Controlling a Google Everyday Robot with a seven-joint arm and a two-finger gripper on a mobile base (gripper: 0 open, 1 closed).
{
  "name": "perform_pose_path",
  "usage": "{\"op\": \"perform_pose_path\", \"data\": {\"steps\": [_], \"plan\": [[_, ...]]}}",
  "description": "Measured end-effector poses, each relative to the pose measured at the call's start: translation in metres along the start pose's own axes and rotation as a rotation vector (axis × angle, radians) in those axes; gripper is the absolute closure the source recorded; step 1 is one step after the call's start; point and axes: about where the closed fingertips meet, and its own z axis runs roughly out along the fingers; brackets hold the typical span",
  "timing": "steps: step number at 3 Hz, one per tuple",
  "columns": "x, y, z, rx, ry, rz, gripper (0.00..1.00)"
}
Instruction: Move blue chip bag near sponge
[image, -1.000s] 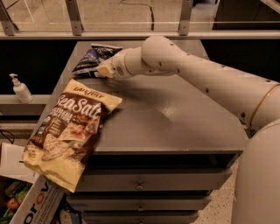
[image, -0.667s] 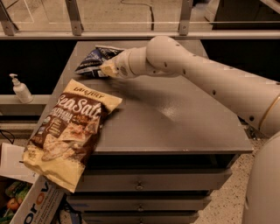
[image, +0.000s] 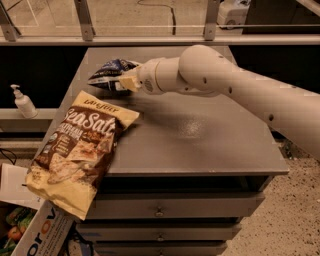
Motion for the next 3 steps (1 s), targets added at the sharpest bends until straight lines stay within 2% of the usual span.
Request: {"op": "perform_pose_path", "data": {"steps": [1, 3], "plan": [[0.002, 0.015, -0.031, 0.011, -0.003, -0.002, 1.0], [0.023, 0.033, -0.107, 0.027, 0.024, 0.003, 1.0]]}}
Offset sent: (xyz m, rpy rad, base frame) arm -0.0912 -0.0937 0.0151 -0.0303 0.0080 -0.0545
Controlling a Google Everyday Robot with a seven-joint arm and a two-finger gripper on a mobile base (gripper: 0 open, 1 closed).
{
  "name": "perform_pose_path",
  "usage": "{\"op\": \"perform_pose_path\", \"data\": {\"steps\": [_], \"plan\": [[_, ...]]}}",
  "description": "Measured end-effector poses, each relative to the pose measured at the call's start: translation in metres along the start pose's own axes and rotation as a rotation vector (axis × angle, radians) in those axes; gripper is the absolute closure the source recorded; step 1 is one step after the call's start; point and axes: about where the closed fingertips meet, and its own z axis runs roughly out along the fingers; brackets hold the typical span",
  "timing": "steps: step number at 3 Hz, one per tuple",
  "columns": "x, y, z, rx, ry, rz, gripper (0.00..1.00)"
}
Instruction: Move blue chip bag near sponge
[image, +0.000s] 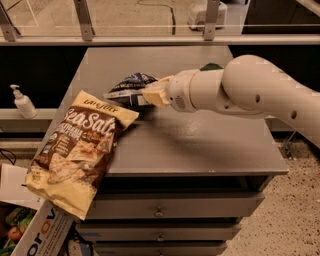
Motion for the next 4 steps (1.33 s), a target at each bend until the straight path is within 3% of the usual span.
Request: {"op": "perform_pose_path", "data": {"steps": [2, 4], "plan": [[0.023, -0.013, -0.06, 0.028, 0.064, -0.027, 1.0], [0.038, -0.043, -0.093, 0.071, 0.14, -0.055, 1.0]]}}
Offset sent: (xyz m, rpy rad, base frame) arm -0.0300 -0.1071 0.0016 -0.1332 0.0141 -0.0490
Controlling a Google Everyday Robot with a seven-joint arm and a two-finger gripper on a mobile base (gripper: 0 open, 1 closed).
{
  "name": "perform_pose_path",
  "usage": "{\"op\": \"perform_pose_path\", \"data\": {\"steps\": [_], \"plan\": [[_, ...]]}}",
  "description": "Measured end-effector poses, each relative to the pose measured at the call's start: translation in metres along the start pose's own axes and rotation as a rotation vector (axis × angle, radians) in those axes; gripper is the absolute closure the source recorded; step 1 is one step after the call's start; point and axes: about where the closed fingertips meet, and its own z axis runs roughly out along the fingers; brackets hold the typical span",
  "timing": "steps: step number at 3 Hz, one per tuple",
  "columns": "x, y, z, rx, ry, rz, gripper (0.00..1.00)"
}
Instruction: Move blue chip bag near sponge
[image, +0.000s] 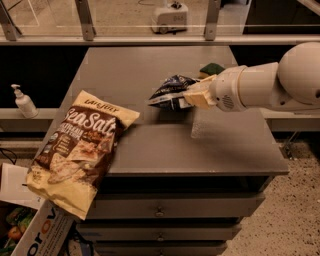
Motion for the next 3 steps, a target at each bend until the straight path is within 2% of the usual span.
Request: {"op": "perform_pose_path", "data": {"steps": [3], "plan": [[0.034, -0.051, -0.029, 0.091, 0.098, 0.009, 1.0]]}}
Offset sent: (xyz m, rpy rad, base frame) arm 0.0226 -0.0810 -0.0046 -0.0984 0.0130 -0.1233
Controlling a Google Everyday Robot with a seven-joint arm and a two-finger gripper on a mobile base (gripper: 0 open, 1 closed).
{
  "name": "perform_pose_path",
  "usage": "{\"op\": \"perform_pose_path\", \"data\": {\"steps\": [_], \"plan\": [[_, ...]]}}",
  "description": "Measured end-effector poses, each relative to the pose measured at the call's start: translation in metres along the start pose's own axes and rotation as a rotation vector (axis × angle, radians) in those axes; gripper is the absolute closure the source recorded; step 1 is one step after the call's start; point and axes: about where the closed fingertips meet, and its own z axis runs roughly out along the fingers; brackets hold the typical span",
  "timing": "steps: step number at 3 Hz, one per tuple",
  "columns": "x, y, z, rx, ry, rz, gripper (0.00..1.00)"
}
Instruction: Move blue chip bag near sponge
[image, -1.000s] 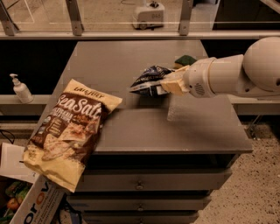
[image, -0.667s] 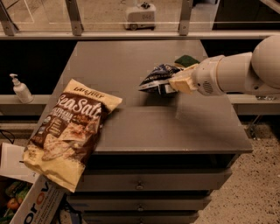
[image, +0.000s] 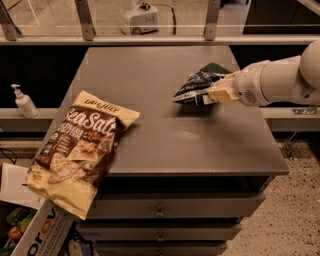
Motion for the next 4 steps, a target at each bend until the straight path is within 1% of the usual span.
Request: {"op": "perform_pose_path", "data": {"steps": [2, 3, 4], "plan": [[0.022, -0.019, -0.007, 0.033, 0.046, 0.024, 1.0], [0.028, -0.023, -0.009, 0.042, 0.059, 0.032, 0.82], [0.026, -0.016, -0.009, 0.019, 0.047, 0.036, 0.59]]}}
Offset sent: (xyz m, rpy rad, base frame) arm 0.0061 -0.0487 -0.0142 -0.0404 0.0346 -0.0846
